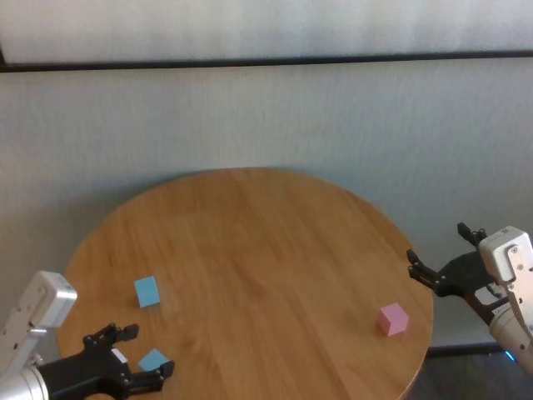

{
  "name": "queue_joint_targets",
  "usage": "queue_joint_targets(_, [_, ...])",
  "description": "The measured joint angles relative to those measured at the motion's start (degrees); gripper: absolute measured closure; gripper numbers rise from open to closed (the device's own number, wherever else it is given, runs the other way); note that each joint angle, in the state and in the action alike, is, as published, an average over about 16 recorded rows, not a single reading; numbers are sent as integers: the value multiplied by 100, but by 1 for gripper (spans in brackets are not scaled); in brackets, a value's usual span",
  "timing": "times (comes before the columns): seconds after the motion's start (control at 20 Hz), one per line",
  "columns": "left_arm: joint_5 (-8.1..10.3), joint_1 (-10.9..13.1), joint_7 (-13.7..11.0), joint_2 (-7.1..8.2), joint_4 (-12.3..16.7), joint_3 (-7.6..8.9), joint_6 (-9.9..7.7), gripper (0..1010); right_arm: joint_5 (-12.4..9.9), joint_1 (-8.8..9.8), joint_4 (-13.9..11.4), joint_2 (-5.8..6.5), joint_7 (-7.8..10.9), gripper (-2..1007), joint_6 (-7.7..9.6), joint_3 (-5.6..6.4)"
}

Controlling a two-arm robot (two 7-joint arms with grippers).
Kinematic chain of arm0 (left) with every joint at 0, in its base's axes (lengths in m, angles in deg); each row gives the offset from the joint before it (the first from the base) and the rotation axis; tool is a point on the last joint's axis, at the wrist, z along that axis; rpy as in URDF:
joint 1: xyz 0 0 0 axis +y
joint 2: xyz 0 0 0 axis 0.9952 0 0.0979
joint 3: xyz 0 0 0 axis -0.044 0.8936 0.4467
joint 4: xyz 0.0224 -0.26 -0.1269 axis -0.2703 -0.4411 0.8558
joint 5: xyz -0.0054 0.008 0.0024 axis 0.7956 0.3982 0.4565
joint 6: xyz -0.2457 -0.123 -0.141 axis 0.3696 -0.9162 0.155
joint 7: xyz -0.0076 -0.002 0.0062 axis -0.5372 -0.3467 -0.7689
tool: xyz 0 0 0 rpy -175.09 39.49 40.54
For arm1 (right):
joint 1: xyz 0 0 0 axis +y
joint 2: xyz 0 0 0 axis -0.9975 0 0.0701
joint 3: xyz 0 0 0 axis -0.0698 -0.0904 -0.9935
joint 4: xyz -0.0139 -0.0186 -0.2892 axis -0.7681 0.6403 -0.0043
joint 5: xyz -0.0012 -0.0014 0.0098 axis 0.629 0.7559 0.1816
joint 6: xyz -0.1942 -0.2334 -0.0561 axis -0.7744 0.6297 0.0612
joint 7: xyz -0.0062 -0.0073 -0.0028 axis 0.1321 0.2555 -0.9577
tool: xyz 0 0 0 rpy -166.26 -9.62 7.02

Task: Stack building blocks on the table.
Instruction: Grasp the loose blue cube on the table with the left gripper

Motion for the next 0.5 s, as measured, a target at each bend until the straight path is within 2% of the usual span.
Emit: queue_joint_targets(0.5, [-316,-153,204,-171,7,-77,-581,7,0,0,0,0,0,4,0,0])
